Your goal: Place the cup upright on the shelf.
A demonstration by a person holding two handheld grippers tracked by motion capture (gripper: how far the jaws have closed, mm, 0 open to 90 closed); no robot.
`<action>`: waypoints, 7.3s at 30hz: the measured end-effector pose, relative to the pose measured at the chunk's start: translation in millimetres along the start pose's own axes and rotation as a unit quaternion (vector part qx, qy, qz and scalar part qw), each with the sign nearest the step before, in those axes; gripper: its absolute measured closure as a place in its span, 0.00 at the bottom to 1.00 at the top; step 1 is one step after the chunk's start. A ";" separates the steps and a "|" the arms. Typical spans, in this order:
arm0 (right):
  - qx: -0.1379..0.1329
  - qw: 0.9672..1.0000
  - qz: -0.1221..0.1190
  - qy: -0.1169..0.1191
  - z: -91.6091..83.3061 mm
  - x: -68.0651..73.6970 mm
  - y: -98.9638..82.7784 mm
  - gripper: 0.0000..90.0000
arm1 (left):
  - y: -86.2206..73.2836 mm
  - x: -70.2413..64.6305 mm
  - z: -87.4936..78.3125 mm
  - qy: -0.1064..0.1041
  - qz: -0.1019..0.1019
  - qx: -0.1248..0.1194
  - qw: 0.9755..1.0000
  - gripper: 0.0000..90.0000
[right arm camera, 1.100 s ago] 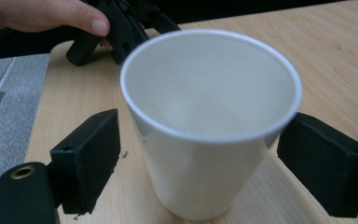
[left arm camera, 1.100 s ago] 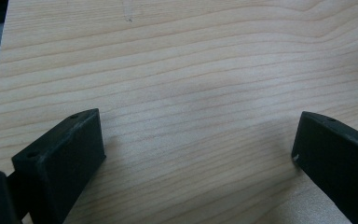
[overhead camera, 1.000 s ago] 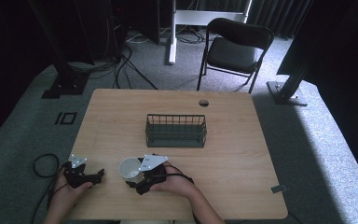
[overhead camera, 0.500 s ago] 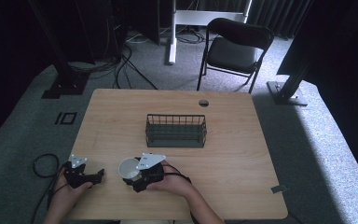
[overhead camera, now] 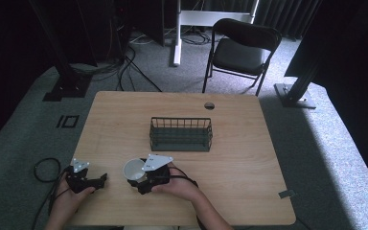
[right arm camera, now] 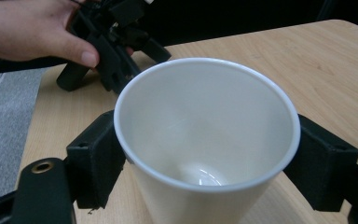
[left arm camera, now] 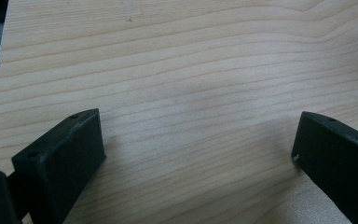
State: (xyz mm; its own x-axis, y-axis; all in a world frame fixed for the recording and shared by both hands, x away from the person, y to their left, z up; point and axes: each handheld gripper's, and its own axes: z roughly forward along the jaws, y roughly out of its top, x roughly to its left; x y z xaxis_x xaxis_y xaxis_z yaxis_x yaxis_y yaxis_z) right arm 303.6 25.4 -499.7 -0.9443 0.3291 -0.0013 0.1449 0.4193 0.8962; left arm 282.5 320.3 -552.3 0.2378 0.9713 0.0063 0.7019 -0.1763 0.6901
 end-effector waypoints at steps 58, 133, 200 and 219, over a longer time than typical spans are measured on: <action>-0.069 0.928 0.113 -0.347 -83.4 -113.7 51.7 0.22 | 0.0 -0.2 0.1 0.000 -0.001 -0.001 1.000 0.03; -0.037 0.935 0.142 -0.323 -115.3 -99.2 -24.5 0.13 | 0.0 -0.2 0.0 0.000 -0.001 0.000 1.000 0.03; 0.103 0.873 0.249 -0.406 -222.0 -114.3 -168.0 0.14 | 0.0 0.0 0.0 0.000 0.000 0.000 1.000 0.03; 0.128 0.863 0.285 -0.396 -240.9 -118.1 -180.4 0.13 | 0.0 0.0 0.0 0.000 0.001 0.000 1.000 0.03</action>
State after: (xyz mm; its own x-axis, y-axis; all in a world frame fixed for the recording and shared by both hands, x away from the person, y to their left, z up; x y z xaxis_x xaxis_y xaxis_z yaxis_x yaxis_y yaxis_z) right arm 317.8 -292.9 -554.4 -0.2145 0.9766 0.0144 0.6763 0.1379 0.7236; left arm 282.5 320.3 -552.3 0.2387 0.9711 0.0074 0.7018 -0.1778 0.6898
